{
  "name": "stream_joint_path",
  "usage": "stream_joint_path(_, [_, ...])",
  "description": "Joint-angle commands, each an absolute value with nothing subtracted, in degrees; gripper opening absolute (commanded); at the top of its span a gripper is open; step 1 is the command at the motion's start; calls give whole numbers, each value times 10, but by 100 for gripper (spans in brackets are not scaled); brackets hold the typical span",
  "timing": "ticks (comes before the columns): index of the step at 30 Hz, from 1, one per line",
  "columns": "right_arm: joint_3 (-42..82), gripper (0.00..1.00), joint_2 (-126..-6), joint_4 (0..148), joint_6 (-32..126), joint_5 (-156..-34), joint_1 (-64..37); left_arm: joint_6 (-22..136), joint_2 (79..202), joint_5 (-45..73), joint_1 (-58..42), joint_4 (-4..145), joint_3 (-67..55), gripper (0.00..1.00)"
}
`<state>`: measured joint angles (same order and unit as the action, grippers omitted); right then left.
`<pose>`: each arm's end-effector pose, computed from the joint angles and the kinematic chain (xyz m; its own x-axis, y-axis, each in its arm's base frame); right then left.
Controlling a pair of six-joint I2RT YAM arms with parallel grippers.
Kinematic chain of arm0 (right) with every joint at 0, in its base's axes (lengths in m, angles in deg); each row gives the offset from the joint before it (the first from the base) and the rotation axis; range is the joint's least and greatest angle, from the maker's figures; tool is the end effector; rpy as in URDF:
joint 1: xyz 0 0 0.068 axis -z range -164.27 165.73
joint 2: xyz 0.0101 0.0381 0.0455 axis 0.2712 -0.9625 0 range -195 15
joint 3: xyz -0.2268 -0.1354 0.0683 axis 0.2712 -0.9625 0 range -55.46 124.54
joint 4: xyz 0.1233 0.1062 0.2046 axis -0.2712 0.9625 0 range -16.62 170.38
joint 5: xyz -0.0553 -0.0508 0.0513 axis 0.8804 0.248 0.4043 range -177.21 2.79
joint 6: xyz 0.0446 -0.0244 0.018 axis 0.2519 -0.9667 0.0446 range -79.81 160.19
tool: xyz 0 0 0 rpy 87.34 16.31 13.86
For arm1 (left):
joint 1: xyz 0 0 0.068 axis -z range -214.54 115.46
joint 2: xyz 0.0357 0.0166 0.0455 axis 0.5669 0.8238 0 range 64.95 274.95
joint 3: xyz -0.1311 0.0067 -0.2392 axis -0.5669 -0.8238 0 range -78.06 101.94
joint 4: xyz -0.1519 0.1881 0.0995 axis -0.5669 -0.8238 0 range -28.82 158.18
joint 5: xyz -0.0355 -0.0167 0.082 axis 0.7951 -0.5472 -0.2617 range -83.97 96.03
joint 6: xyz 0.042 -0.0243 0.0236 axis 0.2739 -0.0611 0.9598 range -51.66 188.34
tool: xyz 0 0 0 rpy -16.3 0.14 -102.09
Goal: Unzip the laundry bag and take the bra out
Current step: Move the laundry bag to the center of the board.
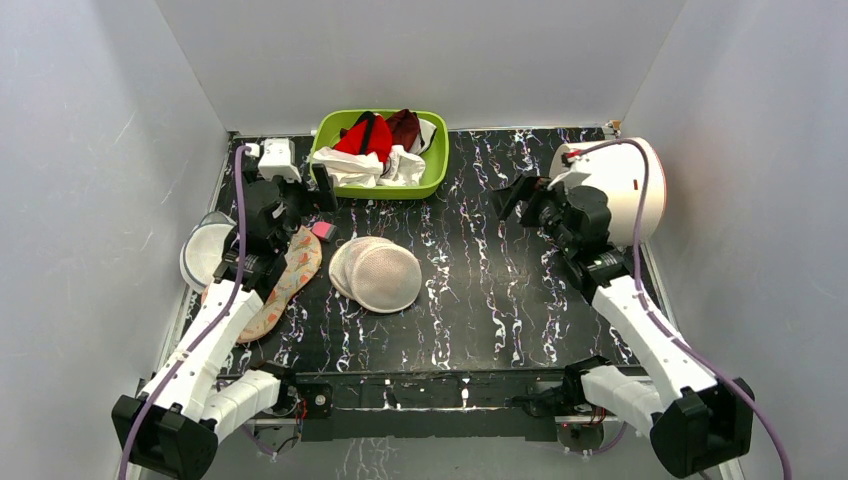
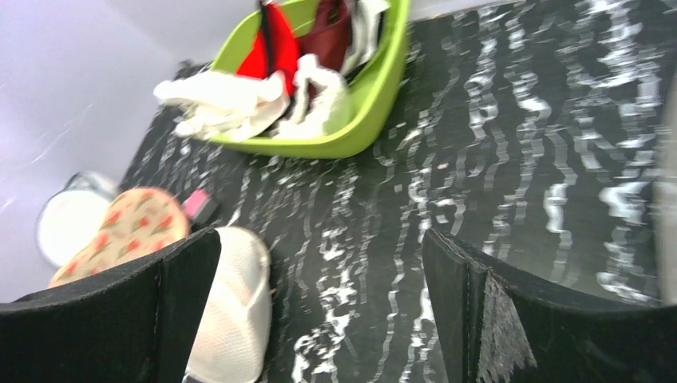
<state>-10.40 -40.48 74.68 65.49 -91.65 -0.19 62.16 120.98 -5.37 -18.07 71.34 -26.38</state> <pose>0.2199 0.0657 0.3235 -0.3247 0.3502 -0.8786 -0.2299 0.8718 0.4325 0.2228 -0.0584 0.3715 -0.0293 -0.1014 -0.9944 0.0857 0.9909 -0.1035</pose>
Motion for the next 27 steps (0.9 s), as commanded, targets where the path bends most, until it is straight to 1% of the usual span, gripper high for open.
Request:
stream_joint_path(1, [-94,98,-453,664,697,-1021,-53,641,1194,-107,-164,752,-272,98])
stream_joint_path(3, [-89,98,-481,647,703,-1021,-102,644,1189,-127,-159,757,-277,98])
stream_joint_path(9, [-60,98,-593,577,752,-1018,-251,650,1168,-235,-136,767,-295,98])
stream_joint_path(14, [15,98,-713,565,744,-1030,-348,669,1164,-305,-116,779,-302,98])
stream_joint_path(19, [103,98,-819,575,730,-1065,-411,680,1155,-354,-113,792,-308,99])
stream_joint_path(22, [143,98,-875,579,726,-1066,-441,689,1141,-375,-113,806,-317,98])
stream_joint_path(27, [223,98,-969,584,741,-1056,-457,695,1125,-384,-113,820,-327,98])
